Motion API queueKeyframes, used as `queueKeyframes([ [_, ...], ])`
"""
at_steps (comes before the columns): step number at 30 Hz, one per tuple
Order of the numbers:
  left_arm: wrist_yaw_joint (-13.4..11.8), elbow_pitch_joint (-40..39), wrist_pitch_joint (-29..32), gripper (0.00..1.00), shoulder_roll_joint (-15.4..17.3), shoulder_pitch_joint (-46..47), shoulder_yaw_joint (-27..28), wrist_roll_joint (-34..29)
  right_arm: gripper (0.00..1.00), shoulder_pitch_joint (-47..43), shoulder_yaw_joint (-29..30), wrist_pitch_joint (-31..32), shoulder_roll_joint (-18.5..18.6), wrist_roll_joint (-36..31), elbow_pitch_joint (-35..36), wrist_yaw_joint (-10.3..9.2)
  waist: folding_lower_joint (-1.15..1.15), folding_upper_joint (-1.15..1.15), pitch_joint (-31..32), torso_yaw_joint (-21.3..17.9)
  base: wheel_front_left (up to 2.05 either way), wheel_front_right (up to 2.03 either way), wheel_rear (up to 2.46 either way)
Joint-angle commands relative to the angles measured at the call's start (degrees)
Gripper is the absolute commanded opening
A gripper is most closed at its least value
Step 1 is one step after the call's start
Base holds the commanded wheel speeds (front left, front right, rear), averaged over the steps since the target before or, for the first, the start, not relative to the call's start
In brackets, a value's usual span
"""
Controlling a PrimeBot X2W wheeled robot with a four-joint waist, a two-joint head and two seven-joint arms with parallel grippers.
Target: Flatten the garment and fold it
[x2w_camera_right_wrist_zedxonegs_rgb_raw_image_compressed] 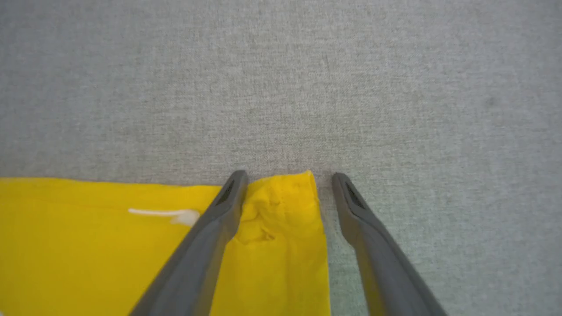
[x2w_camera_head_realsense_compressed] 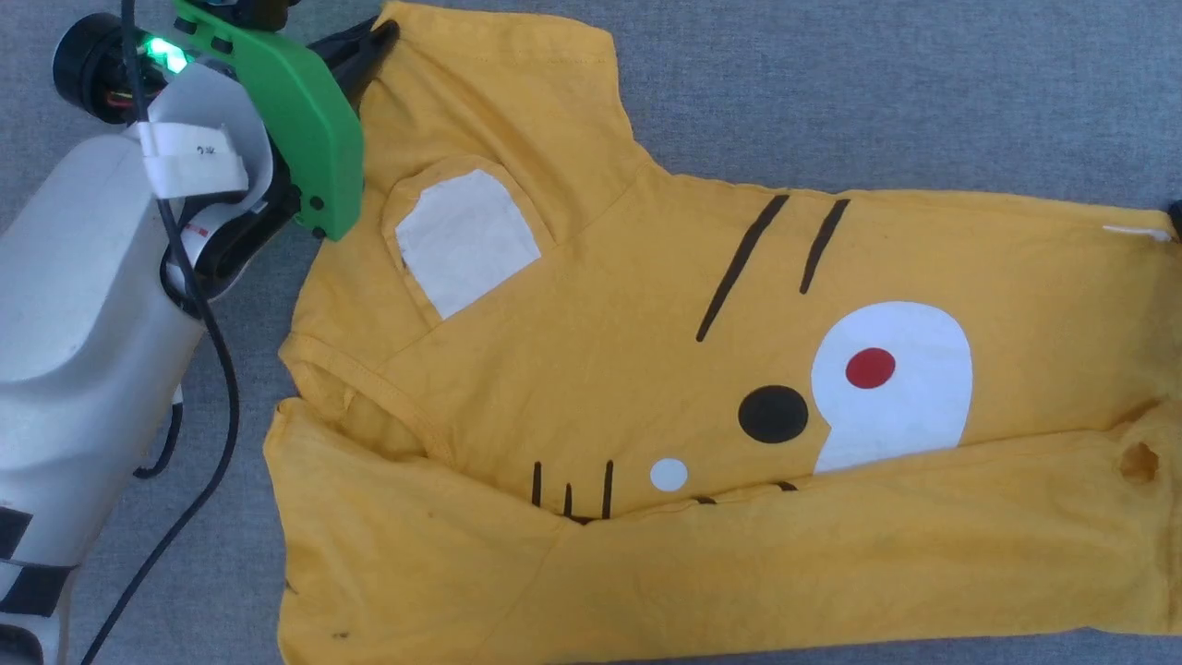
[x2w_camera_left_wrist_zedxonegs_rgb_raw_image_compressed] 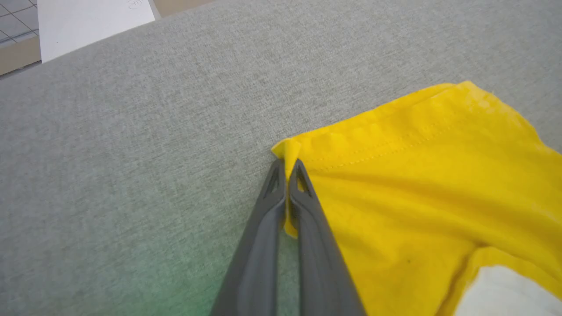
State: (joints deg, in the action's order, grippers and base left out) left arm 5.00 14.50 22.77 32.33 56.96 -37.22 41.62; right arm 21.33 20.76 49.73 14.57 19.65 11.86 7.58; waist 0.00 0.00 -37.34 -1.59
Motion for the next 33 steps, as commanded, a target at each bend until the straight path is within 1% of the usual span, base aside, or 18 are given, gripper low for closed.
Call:
queueKeyframes([
  [1, -0.26, 0.17, -0.05, 0.00, -0.04, -0.17, 0.10, 0.37, 0.88, -0.84, 0.12, 1.36, -1.04, -0.05, -0.67, -0.09, 0.00, 0.00, -0.32, 0.06, 0.00, 0.00, 0.00],
  [2, -0.28, 0.14, -0.01, 0.00, 0.00, -0.12, 0.09, 0.39, 0.35, -1.00, 0.09, 1.93, -1.37, -0.09, -0.69, -0.09, 0.00, 0.00, -0.42, 0.06, 0.00, 0.00, 0.00],
  [3, -0.32, 0.12, 0.04, 0.00, 0.04, -0.03, 0.12, 0.43, 0.00, -0.92, 0.59, 2.37, -2.04, -0.25, -0.73, -0.09, 0.00, 0.00, -0.54, 0.02, 0.00, 0.00, 0.00],
  [5, -0.40, 0.05, -0.14, 0.00, 0.06, 0.30, 0.22, 0.38, 0.00, -0.59, 0.69, 2.68, -2.68, -0.65, -0.41, -0.09, 0.00, 0.00, -0.62, -0.02, 0.00, 0.00, 0.00],
  [10, -0.78, -0.27, -2.69, 0.00, -0.53, 0.76, 1.46, 0.82, 0.00, 1.18, 0.76, -0.08, -2.94, -1.69, 0.32, -0.09, 0.00, 0.00, 0.48, -0.06, 0.00, 0.00, 0.00],
  [14, -1.25, -0.89, -6.32, 0.00, -0.84, 0.56, 3.30, 1.41, 0.00, 2.17, 0.66, -2.97, -2.30, -2.13, 0.14, -0.09, 0.00, 0.00, 2.28, 0.14, 0.00, 0.00, 0.00],
  [18, -1.44, -2.33, -10.14, 0.00, -0.31, -1.25, 5.11, 2.18, 0.00, 1.81, 0.12, -5.03, -1.91, -1.86, -0.09, -0.09, 0.00, 0.00, 4.57, 0.43, 0.00, 0.00, 0.00],
  [24, -2.11, -8.21, -16.55, 0.00, 1.58, -8.65, 7.63, 3.60, 0.00, -1.48, 0.18, -7.57, -1.71, -0.47, 0.29, -0.09, 0.00, 0.00, 8.72, 1.35, 0.00, 0.00, 0.00],
  [28, -3.63, -14.78, -20.67, 0.00, 3.36, -16.71, 9.08, 4.46, 0.00, -5.42, 0.87, -8.90, -2.33, 0.97, 1.69, -0.09, 0.00, 0.00, 12.02, 2.22, 0.00, 0.00, 0.00],
  [33, -6.49, -22.21, -24.49, 0.00, 4.74, -26.76, 10.26, 5.45, 0.00, -10.92, 2.60, -10.18, -3.93, 2.15, 3.20, -0.09, 0.00, 0.00, 15.72, 3.19, 0.00, 0.00, 0.00],
])
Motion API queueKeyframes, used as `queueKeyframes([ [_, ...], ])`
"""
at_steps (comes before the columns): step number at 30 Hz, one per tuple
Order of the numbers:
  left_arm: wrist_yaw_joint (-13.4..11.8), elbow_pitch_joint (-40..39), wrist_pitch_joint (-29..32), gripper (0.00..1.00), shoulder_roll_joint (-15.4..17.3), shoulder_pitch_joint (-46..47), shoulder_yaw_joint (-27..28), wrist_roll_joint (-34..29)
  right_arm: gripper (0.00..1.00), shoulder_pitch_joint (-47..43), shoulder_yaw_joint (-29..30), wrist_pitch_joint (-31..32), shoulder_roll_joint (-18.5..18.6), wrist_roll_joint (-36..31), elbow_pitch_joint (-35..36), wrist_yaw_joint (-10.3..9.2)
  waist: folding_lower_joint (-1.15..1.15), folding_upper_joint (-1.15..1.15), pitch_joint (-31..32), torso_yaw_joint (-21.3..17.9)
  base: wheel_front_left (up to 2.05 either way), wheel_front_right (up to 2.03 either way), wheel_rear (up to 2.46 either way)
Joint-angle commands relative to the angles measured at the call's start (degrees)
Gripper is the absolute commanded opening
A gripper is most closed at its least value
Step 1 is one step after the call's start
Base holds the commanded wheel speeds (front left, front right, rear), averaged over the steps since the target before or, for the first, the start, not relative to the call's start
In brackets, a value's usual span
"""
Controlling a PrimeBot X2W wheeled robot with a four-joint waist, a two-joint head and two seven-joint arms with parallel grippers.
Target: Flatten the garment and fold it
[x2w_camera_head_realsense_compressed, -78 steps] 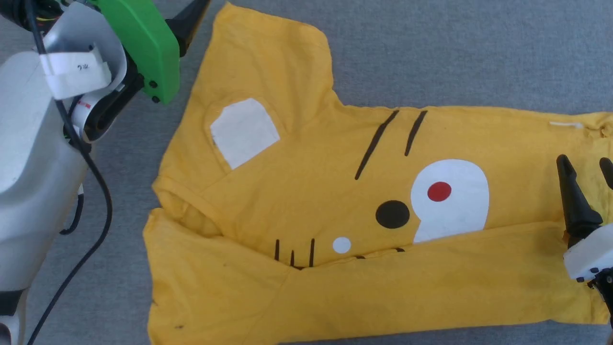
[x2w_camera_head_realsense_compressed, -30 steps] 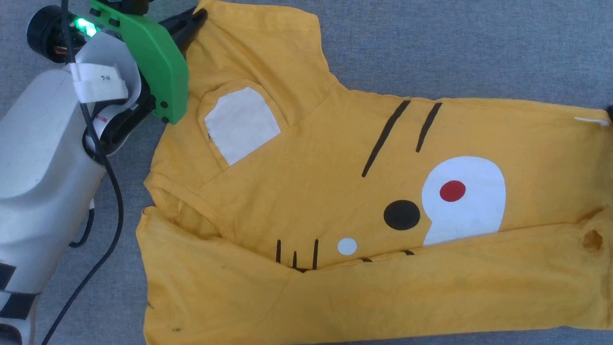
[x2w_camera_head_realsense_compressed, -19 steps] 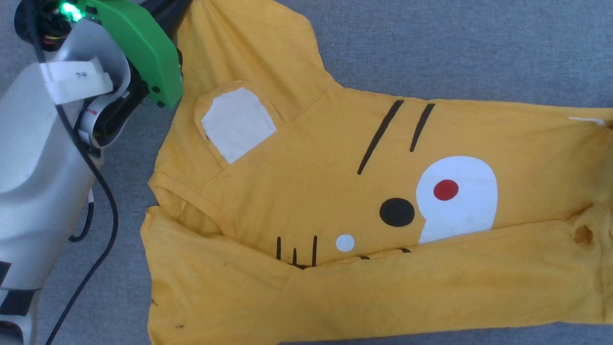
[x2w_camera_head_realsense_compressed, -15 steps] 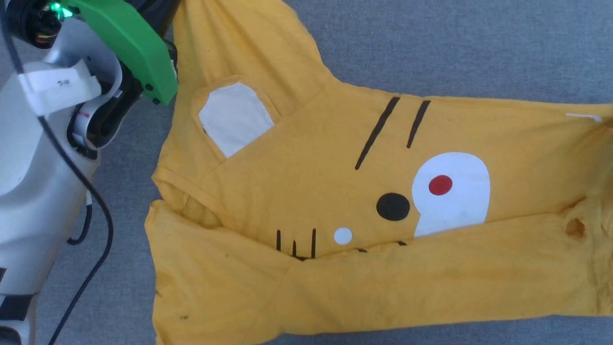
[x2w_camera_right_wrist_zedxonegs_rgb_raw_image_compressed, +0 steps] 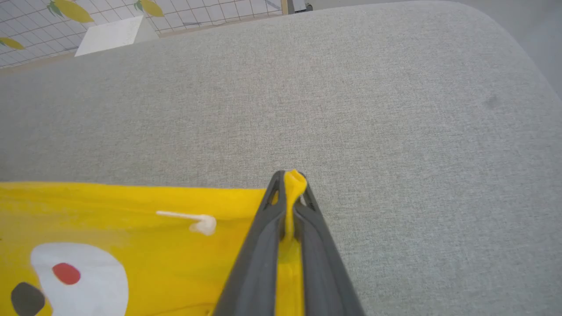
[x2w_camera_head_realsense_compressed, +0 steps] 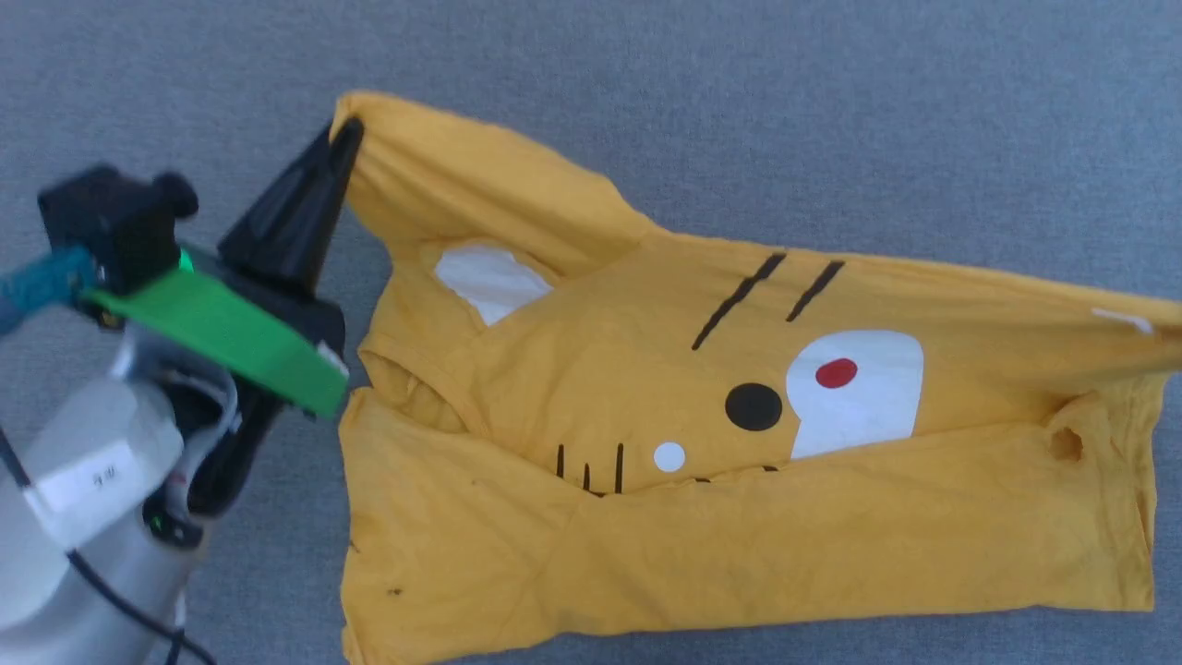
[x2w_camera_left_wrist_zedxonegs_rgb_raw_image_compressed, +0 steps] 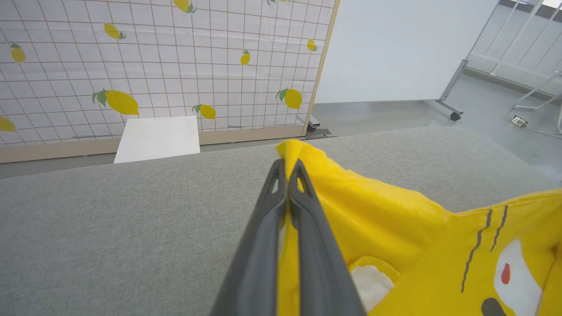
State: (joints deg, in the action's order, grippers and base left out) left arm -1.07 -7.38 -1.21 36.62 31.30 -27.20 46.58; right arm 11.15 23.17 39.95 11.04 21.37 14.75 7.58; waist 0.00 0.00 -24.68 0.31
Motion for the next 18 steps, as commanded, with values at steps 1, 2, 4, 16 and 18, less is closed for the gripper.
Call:
queueKeyframes([
  [1, -1.04, -1.87, -1.09, 0.00, 0.78, -3.36, 0.38, 0.73, 0.00, -2.00, 0.47, -0.51, -0.91, 0.79, 0.65, -0.09, 0.00, 0.00, 3.74, 1.42, 0.00, 0.00, 0.00],
  [2, -1.50, -2.96, -1.47, 0.00, 1.08, -5.16, 0.36, 0.81, 0.00, -3.05, 0.71, -0.58, -1.32, 1.01, 0.85, -0.09, 0.00, 0.00, 4.35, 1.55, 0.00, 0.00, 0.00],
  [4, -2.81, -5.11, -2.16, 0.00, 1.60, -9.31, 0.27, 1.11, 0.00, -5.41, 1.10, -0.75, -2.26, 1.41, 1.25, -0.09, 0.00, 0.00, 5.66, 1.72, 0.00, 0.00, 0.00],
  [16, -7.40, -4.08, -3.02, 0.00, 1.66, -27.14, -4.04, 2.73, 0.00, -15.70, 0.92, -1.48, -5.93, 1.24, 0.27, -0.09, 0.00, 0.00, 8.55, 1.85, 0.00, 0.00, 0.00],
  [18, -6.77, -1.72, -1.81, 0.00, 1.14, -27.22, -5.55, 2.88, 0.00, -16.15, 0.17, -1.77, -6.03, 0.19, -0.75, -0.09, 0.00, 0.00, 8.65, 1.81, 0.00, 0.00, 0.00],
])
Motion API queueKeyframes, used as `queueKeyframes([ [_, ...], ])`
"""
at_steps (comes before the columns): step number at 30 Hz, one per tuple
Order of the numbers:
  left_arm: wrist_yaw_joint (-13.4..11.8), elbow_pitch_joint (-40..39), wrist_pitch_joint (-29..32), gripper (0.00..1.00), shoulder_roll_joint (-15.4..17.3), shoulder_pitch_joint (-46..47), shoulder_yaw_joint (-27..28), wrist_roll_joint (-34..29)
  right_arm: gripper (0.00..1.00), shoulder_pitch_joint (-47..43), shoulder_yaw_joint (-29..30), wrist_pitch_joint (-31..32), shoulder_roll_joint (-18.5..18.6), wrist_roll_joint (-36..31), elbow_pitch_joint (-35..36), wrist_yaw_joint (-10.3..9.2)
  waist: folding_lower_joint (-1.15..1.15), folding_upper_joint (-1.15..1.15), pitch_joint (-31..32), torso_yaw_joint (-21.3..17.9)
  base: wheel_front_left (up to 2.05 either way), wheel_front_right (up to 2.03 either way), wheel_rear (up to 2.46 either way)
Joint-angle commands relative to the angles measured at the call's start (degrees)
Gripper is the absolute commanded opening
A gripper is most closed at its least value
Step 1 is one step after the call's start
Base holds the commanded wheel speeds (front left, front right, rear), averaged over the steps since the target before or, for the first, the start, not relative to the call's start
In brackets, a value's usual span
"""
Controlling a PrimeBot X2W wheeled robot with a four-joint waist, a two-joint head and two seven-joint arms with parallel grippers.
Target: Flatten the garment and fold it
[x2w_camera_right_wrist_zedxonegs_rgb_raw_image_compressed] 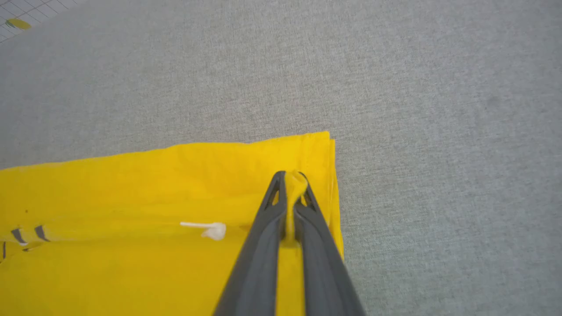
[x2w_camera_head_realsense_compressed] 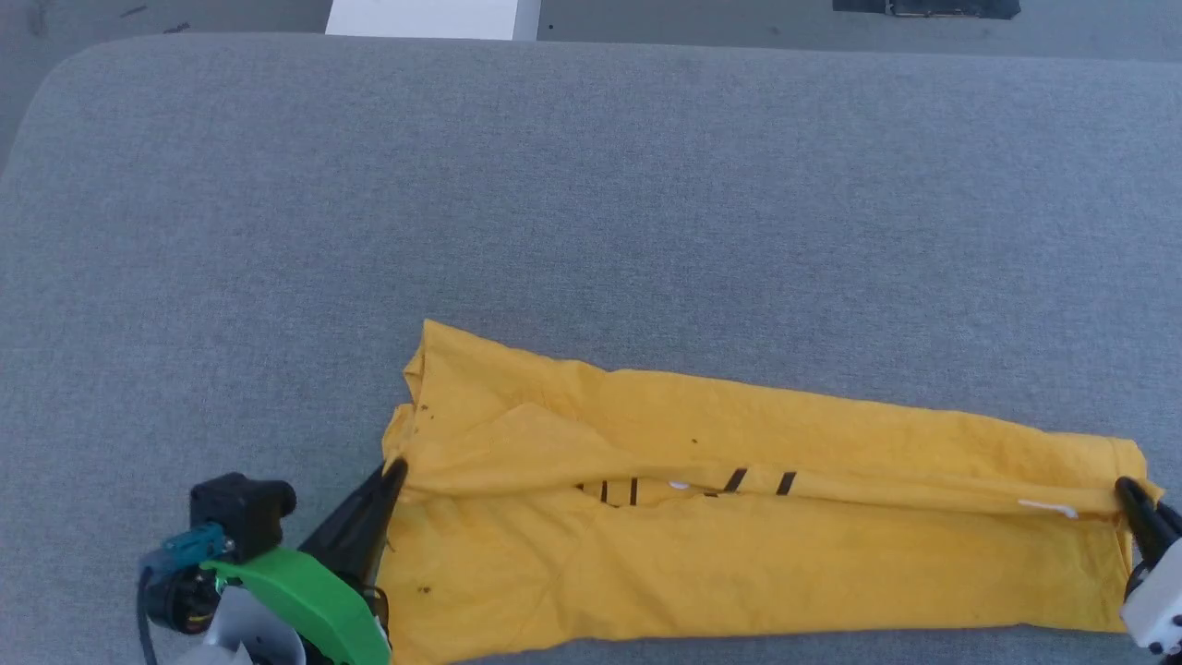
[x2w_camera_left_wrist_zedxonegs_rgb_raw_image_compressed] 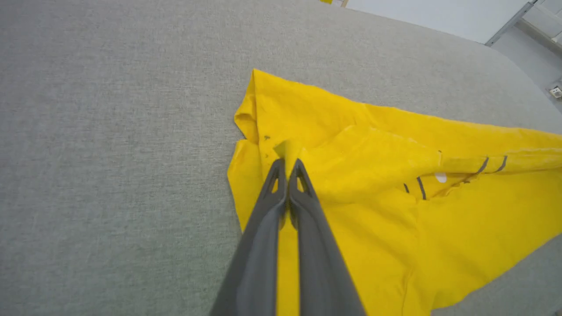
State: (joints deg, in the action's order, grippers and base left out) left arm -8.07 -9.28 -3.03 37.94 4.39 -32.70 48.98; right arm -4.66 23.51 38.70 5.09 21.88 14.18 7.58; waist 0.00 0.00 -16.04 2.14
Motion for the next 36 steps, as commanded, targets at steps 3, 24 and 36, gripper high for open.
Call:
queueKeyframes([
  [3, 1.05, 4.00, 0.95, 0.00, -1.48, 0.95, -1.58, 0.22, 0.00, -0.20, -1.18, -0.94, -0.25, -1.58, -2.29, -0.09, 0.00, 0.00, 0.02, -0.15, 0.00, 0.00, 0.00],
  [24, -12.59, -1.81, -11.91, 1.00, -7.59, -0.51, 10.65, -13.92, 1.00, 1.09, 2.58, 1.03, -0.90, -3.09, -0.77, -0.09, 0.00, 0.00, 0.35, -0.37, 0.00, 0.00, 0.00],
  [36, -11.30, -3.73, -11.96, 1.00, -12.97, -3.07, 13.87, -24.10, 0.44, 2.60, 0.16, 2.07, -1.42, -3.51, -11.88, -0.09, 0.00, 0.00, -2.36, 1.68, 0.00, 0.00, 0.00],
])
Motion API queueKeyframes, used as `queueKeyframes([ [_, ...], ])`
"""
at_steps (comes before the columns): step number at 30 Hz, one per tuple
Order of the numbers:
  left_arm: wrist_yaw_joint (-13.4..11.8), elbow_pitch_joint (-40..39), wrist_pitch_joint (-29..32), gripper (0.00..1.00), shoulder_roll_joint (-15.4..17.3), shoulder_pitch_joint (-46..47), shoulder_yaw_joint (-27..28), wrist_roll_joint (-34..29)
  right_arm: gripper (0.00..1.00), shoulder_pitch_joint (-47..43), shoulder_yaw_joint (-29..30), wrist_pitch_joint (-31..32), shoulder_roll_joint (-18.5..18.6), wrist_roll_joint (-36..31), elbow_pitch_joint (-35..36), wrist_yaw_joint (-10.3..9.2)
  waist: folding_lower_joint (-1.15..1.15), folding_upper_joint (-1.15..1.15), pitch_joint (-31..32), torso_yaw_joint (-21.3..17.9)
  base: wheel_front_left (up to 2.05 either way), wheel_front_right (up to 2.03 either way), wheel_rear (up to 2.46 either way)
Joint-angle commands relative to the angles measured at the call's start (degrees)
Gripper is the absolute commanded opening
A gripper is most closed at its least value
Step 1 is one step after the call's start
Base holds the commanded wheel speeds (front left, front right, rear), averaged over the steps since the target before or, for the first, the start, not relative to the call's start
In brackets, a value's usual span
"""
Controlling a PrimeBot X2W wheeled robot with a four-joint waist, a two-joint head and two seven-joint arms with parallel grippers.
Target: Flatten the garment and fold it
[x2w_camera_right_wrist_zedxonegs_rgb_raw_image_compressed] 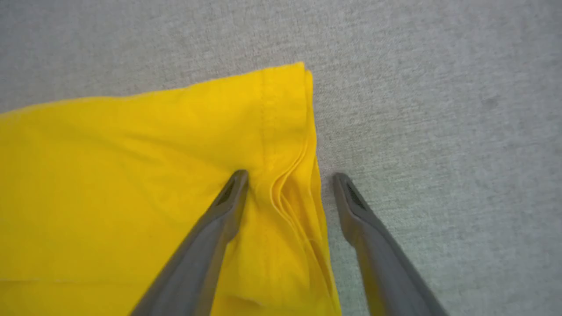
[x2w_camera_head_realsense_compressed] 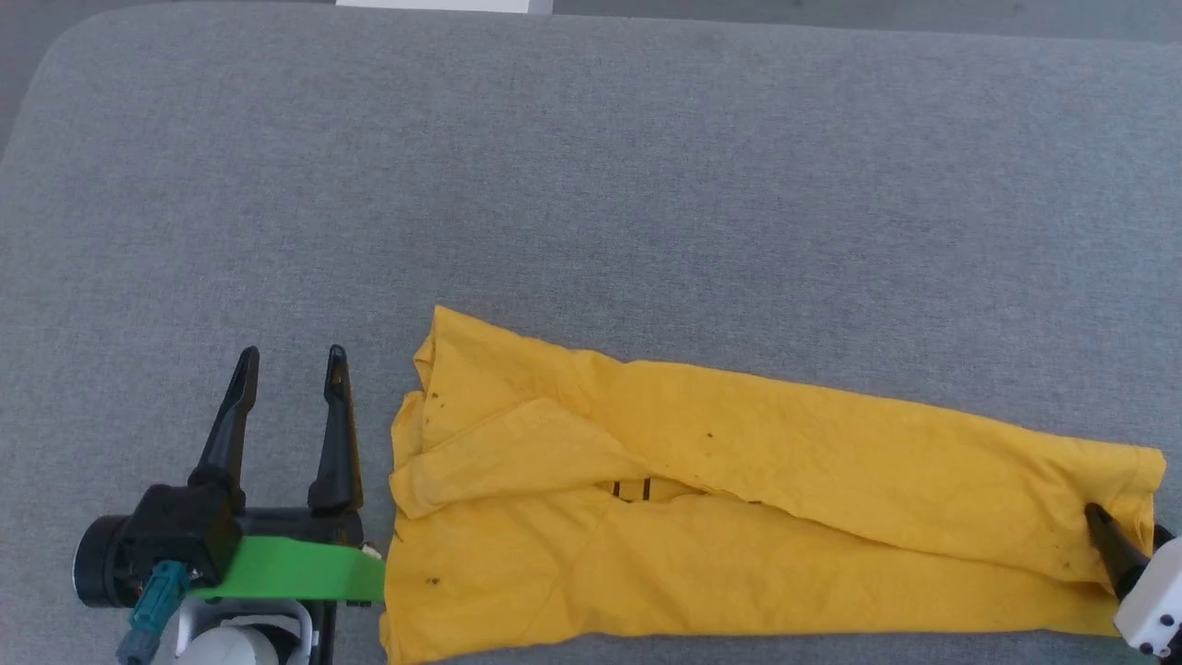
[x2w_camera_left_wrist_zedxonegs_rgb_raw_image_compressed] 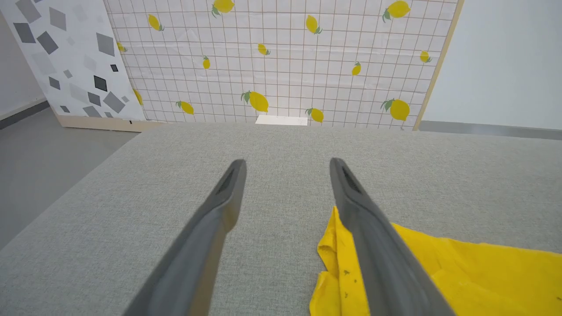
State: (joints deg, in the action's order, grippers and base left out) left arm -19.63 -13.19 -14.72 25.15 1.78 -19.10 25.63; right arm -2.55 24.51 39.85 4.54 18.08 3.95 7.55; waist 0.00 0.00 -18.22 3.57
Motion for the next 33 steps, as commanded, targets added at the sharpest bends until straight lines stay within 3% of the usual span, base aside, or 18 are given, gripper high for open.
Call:
queueKeyframes([
  [1, 0.50, 0.34, -0.27, 1.00, -0.36, -0.44, 0.41, -0.95, 0.00, 0.66, -0.73, 1.29, -0.91, 0.57, -2.26, -0.06, 0.00, 0.00, -0.16, 0.31, 0.00, 0.00, 0.00],
  [9, 2.04, 1.73, -0.28, 1.00, -1.87, -1.24, 1.37, -1.84, 0.00, 2.05, 2.14, 0.42, 0.02, 0.40, -3.06, -0.06, 0.00, 0.00, 2.38, 0.11, 0.00, 0.00, 0.00],
  [17, 3.30, 2.77, -0.28, 1.00, -2.72, -3.12, 1.31, -1.78, 0.00, 2.60, 12.64, -1.36, 5.96, -3.90, -3.33, -0.06, 0.00, 0.00, 5.36, -0.19, 0.00, 0.00, 0.00],
  [20, 3.58, 3.16, -0.28, 1.00, -2.75, -3.72, 1.28, -1.63, 0.00, 2.73, 13.97, -1.09, 7.69, -4.65, -3.23, -0.06, 0.00, 0.00, 6.15, -0.40, 0.00, 0.00, 0.00],
  [26, 4.31, 3.81, -0.28, 1.00, -3.47, -4.74, 0.82, -0.78, 0.00, 1.85, 7.68, 3.16, 7.75, -1.66, 1.10, -0.06, 0.00, 0.00, 7.76, -0.79, 0.00, 0.00, 0.00],
  [33, 4.97, 4.48, -0.28, 1.00, -4.51, -4.92, 0.20, -0.33, 0.00, -0.48, -3.52, 11.68, 1.96, 4.29, 12.58, -0.06, 0.00, 0.00, 8.86, -0.39, 0.00, 0.00, 0.00],
])
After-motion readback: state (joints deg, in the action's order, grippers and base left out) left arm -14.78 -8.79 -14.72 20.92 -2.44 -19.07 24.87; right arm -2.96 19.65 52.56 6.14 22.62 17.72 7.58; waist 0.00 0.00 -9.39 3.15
